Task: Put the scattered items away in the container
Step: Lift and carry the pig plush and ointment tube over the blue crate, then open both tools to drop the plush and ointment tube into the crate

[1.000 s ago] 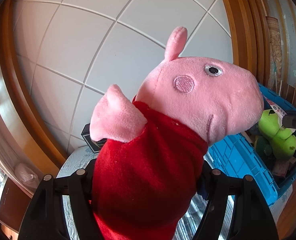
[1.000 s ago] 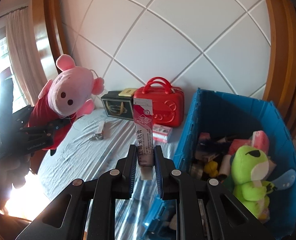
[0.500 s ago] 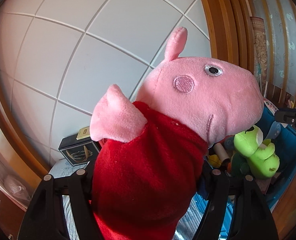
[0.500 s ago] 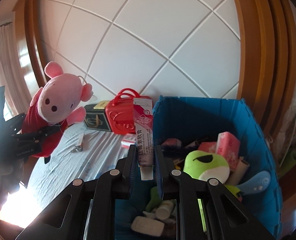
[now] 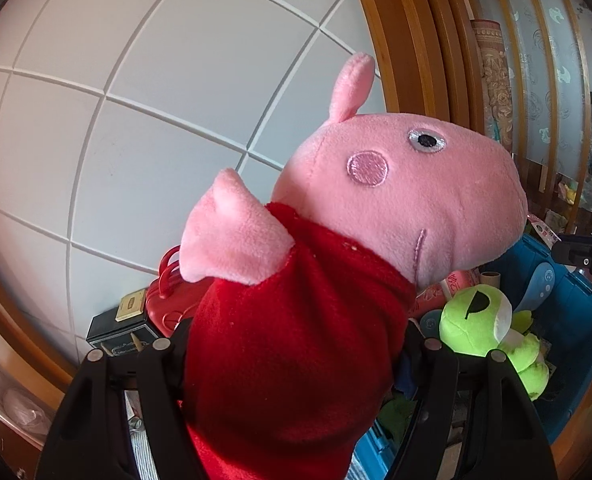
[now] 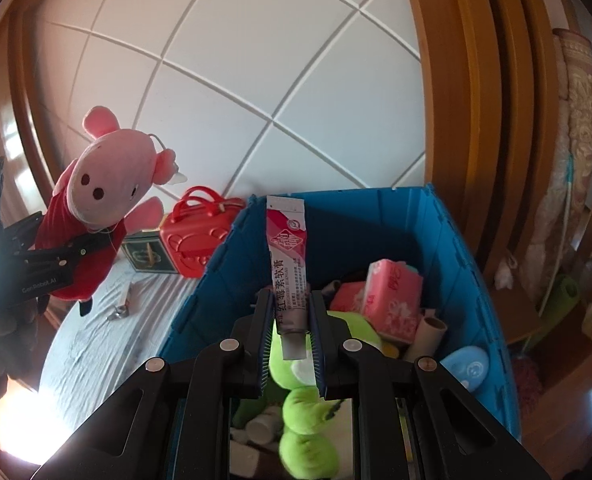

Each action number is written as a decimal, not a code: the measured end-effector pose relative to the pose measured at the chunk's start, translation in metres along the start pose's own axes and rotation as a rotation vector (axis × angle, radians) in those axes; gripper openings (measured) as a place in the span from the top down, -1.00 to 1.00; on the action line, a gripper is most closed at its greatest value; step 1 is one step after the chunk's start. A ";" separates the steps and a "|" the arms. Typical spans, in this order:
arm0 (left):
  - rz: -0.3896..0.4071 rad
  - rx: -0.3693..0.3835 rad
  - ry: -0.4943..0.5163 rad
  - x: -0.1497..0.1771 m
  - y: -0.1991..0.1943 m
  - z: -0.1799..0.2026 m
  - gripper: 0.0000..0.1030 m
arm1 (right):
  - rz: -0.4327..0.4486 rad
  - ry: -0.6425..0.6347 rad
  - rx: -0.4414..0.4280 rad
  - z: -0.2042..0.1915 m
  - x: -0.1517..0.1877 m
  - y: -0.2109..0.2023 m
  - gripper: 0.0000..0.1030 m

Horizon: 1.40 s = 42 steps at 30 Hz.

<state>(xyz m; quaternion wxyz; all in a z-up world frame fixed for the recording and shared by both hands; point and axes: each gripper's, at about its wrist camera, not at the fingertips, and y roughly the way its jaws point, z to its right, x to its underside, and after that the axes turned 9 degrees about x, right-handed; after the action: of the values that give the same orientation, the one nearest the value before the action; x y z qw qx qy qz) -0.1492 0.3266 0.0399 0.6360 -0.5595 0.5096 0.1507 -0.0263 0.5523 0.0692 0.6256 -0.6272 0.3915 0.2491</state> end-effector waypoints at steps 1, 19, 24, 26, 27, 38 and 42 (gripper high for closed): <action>0.000 0.005 0.004 -0.005 0.004 0.002 -0.39 | -0.002 0.005 0.005 0.005 -0.001 0.002 0.67; -0.024 0.070 0.061 -0.064 0.075 0.022 -0.39 | -0.024 0.044 0.039 0.047 -0.022 0.041 0.67; -0.027 0.075 0.063 -0.073 0.089 0.021 -0.39 | -0.031 0.041 0.036 0.054 -0.029 0.054 0.67; -0.029 0.079 0.062 -0.076 0.093 0.021 -0.39 | -0.033 0.041 0.035 0.055 -0.032 0.058 0.67; -0.030 0.080 0.063 -0.078 0.096 0.021 -0.39 | -0.034 0.038 0.032 0.055 -0.032 0.059 0.67; -0.105 0.175 0.066 -0.090 0.133 0.029 -0.87 | -0.056 0.057 0.060 0.059 -0.038 0.084 -0.99; -0.111 0.170 0.012 -0.082 0.131 0.016 -0.87 | -0.049 0.064 0.052 0.059 -0.037 0.077 -0.94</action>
<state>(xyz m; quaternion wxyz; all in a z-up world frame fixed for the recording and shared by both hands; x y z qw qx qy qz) -0.2768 0.4147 0.0319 0.6855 -0.5319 0.4925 0.0682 -0.0990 0.6236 0.0481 0.6349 -0.6277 0.4020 0.2032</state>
